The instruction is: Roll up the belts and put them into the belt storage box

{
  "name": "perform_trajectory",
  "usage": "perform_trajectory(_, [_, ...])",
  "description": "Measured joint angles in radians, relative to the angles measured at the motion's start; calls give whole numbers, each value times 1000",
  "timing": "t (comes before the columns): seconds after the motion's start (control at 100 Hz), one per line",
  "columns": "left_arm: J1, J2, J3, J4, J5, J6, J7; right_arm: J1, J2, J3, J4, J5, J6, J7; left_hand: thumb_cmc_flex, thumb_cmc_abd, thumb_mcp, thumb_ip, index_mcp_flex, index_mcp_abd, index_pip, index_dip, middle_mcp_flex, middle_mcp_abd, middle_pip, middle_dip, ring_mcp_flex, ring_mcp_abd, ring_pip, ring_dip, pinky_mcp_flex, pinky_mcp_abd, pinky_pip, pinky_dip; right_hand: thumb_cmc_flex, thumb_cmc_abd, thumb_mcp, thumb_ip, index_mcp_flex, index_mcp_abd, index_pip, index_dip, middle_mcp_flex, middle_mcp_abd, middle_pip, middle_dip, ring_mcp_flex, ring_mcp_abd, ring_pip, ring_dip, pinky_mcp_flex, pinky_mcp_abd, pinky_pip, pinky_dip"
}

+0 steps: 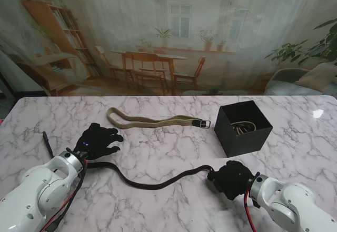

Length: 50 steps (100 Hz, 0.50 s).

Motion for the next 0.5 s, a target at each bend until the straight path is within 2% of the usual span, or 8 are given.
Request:
perform_trajectory(0.09, [-1,0,6,0,-9,8,0,21,5,-27,26,5,31,-24,0,0,0,0,0,0,0,0,0,0,0,0,0,0,0,0,0,0,0,6,78,-23,21,-30,-24,-33,24,22,-15,8,0,-1,0,-3,-3,13,12,-13,0,-13])
perform_trajectory(0.18, [-3,-1,12,2,-10,13,0,35,5,-36,42,3,39,-38,0,0,0,0,0,0,0,0,0,0,0,0,0,0,0,0,0,0,0,6,136,-18,20,-45,-51,-54,46,24,-43,20,0,-12,-11,-3,-14,15,7,-13,3,-137])
perform_trajectory(0.22, [-4,-2,14,3,-11,14,0,36,5,-34,41,-3,39,-35,0,0,0,0,0,0,0,0,0,0,0,0,0,0,0,0,0,0,0,6,148,-3,18,-45,-71,-57,50,24,-63,20,-1,-16,-34,-5,-30,16,-3,-13,3,-153])
perform_trajectory(0.29, [-5,-3,14,4,-11,14,0,31,5,-25,26,-9,38,-2,0,0,0,0,0,0,0,0,0,0,0,0,0,0,0,0,0,0,0,6,156,21,13,-43,-117,-57,49,23,-118,8,16,-16,-81,-17,-73,-1,-29,-26,-31,-74])
perform_trajectory(0.34, [-6,-3,15,5,-11,14,0,24,4,-12,0,-6,37,56,0,0,0,0,0,0,1,0,0,0,0,0,0,0,0,0,0,0,0,6,133,42,16,16,-146,-28,23,20,-175,-3,9,-34,-119,-31,-82,-30,-55,-26,-51,-43])
perform_trajectory(0.4, [-7,-4,15,6,-13,14,0,19,4,-3,-22,13,36,114,13,0,-1,0,0,0,4,0,0,0,0,0,0,0,0,0,0,0,0,6,83,42,26,44,-161,-2,8,16,-202,-3,2,-43,-138,-32,-99,-48,-75,-25,-62,-36])
perform_trajectory(0.47, [-8,-4,16,6,-13,14,0,17,6,-3,-26,35,35,126,23,0,-4,0,0,0,5,0,0,0,0,0,0,1,0,0,0,0,0,6,85,42,29,61,-162,8,-12,9,-209,-24,-10,-49,-138,-32,-99,-59,-79,-25,-63,-28])
perform_trajectory(0.5, [-8,-4,16,6,-13,14,0,17,7,-5,-25,32,34,118,27,0,-4,0,0,0,6,0,0,0,0,0,0,1,0,0,0,0,0,6,119,42,29,61,-164,8,-13,9,-209,-38,-18,-57,-138,-38,-99,-62,-79,-25,-63,-28])
